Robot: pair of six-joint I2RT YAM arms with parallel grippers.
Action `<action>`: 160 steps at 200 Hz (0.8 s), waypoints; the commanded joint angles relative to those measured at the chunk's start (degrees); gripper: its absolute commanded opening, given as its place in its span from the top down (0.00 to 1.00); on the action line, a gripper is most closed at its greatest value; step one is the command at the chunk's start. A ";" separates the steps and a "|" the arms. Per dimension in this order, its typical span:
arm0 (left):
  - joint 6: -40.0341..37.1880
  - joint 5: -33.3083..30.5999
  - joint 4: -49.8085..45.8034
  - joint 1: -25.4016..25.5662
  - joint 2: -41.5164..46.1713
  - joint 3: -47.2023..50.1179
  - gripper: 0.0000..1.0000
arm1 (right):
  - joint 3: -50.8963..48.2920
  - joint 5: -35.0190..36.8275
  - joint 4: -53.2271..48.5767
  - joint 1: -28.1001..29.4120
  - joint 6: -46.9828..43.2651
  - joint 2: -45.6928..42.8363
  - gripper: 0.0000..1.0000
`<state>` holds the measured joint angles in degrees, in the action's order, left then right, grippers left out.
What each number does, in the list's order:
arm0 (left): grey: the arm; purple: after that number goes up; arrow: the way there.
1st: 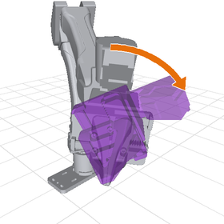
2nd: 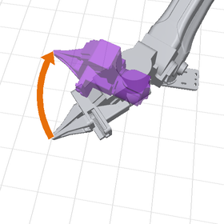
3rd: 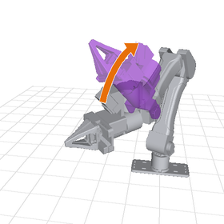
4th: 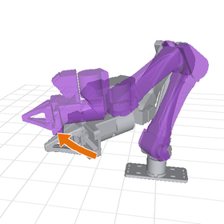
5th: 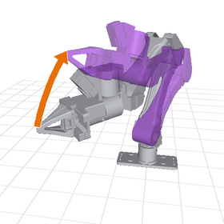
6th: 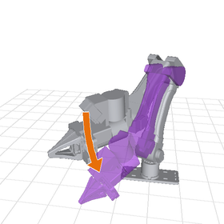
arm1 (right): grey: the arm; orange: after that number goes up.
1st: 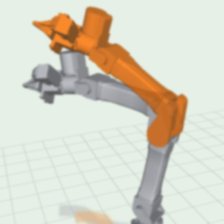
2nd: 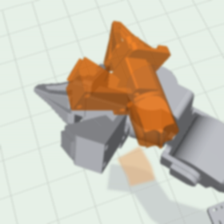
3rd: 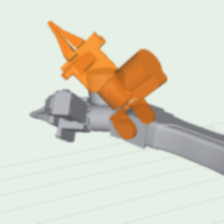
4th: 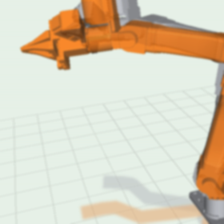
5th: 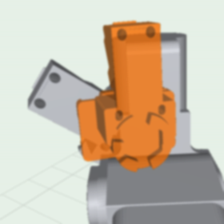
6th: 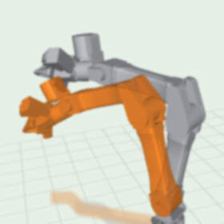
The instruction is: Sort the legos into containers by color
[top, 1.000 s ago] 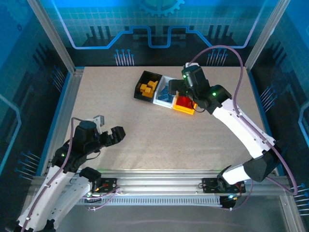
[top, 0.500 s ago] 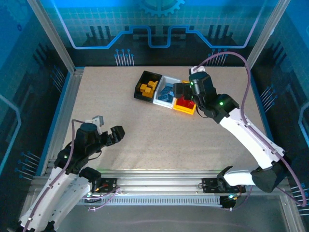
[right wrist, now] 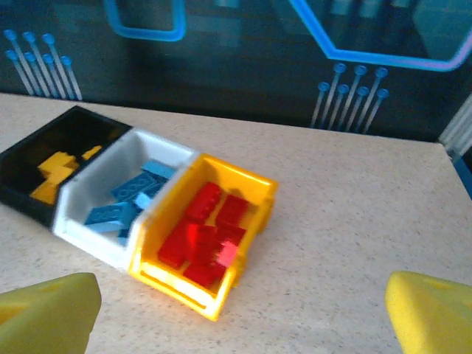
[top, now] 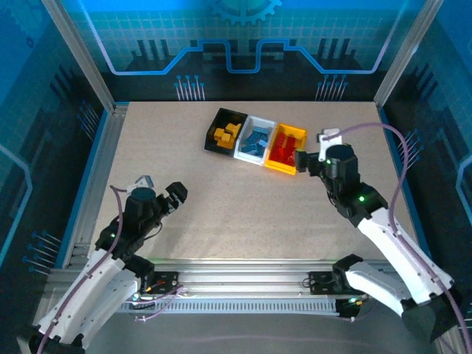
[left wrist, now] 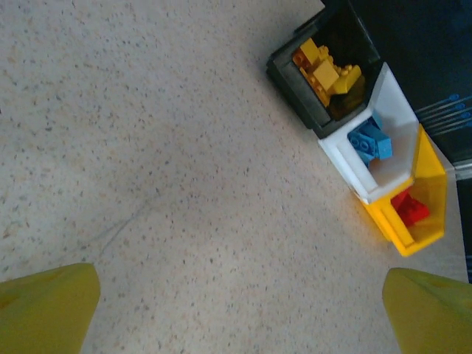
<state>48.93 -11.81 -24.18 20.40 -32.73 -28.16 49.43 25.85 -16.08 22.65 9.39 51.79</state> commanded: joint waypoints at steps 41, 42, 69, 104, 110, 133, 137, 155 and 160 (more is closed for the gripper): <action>-13.70 -7.86 8.16 -0.28 -11.07 -4.81 0.01 | -12.87 -13.21 9.14 -15.53 -1.77 -3.61 0.00; -13.87 -7.91 8.22 -0.28 -11.18 -4.85 0.01 | -12.91 -13.37 9.23 -15.66 -1.89 -3.44 0.00; -18.61 -9.47 10.69 -0.29 -14.22 -5.41 0.01 | -15.94 -16.71 13.26 -18.58 -3.90 1.12 0.00; -26.46 -11.29 14.30 -0.29 -19.81 -6.89 0.01 | -20.18 -17.81 24.98 -19.48 -6.57 10.46 0.00; -27.34 -11.47 14.71 -0.33 -20.79 -7.34 0.01 | -20.46 -18.22 27.01 -19.66 -7.11 12.37 0.00; -31.39 -12.49 16.98 -0.53 -25.10 -8.98 0.01 | -20.73 -20.51 34.93 -20.61 -9.46 19.58 0.00; -31.80 -12.94 17.50 -0.72 -25.88 -9.29 0.01 | -20.60 -21.05 35.92 -20.87 -9.46 20.82 0.00; -33.06 -14.15 19.87 -1.97 -29.14 -10.59 0.01 | -20.37 -23.39 40.08 -21.72 -8.90 25.16 0.00; -33.23 -14.53 20.62 -2.50 -30.13 -10.98 0.01 | -20.43 -23.84 41.43 -21.75 -8.81 25.75 0.00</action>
<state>20.56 -22.92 -8.75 19.86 -59.66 -36.27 29.19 5.80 13.87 2.50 2.02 74.11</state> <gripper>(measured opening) 0.989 0.999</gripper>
